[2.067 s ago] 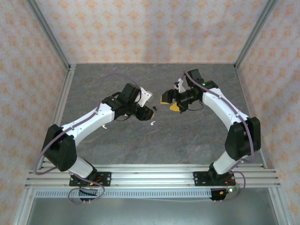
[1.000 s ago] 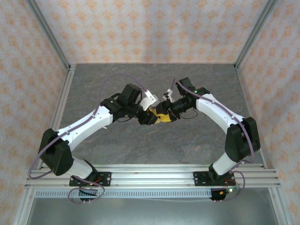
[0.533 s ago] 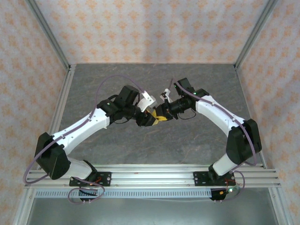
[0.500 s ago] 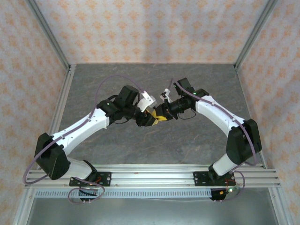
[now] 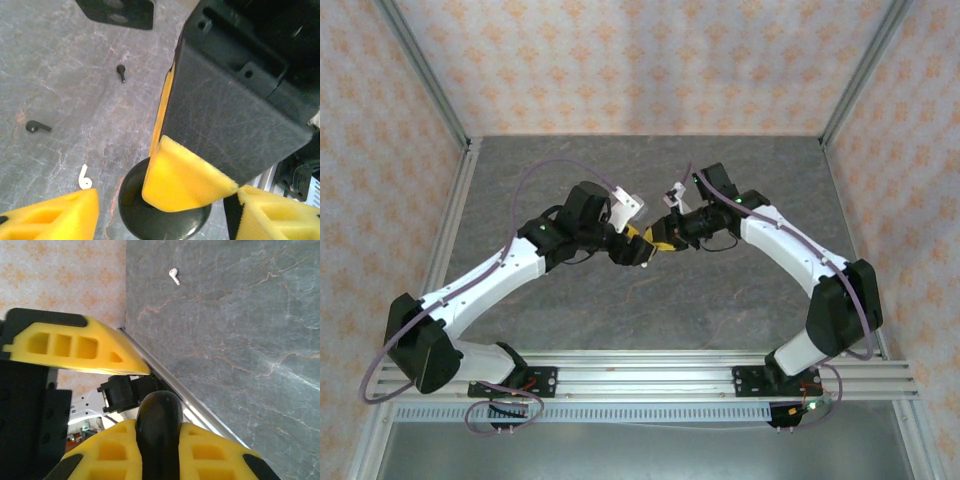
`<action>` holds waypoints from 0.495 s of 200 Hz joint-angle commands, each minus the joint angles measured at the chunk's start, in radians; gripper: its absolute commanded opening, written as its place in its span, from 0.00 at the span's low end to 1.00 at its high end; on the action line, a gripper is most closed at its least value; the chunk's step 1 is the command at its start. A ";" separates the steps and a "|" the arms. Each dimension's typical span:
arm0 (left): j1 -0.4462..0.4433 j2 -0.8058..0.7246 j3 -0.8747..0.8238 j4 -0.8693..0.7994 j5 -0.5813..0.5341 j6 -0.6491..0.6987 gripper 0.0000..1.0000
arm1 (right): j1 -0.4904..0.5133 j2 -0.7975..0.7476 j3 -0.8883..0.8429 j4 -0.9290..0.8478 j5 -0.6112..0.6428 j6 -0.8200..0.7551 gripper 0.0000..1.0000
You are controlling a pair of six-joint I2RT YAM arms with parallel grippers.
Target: Insert wireless bluetooth earbuds into charging case
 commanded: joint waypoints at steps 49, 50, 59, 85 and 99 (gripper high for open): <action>0.018 -0.138 0.106 -0.264 -0.317 -0.052 0.73 | -0.073 -0.036 0.123 -0.038 0.041 -0.104 0.00; 0.020 -0.139 0.106 -0.268 -0.317 -0.056 0.74 | -0.074 -0.037 0.124 -0.039 0.040 -0.107 0.00; 0.032 -0.162 0.094 -0.279 -0.306 -0.087 0.74 | -0.077 -0.036 0.143 -0.050 0.038 -0.135 0.00; 0.096 -0.241 0.023 -0.199 -0.150 -0.213 0.75 | -0.078 -0.036 0.186 -0.085 0.031 -0.222 0.00; 0.141 -0.262 -0.012 -0.113 -0.004 -0.272 0.75 | -0.080 -0.037 0.205 -0.103 0.022 -0.268 0.00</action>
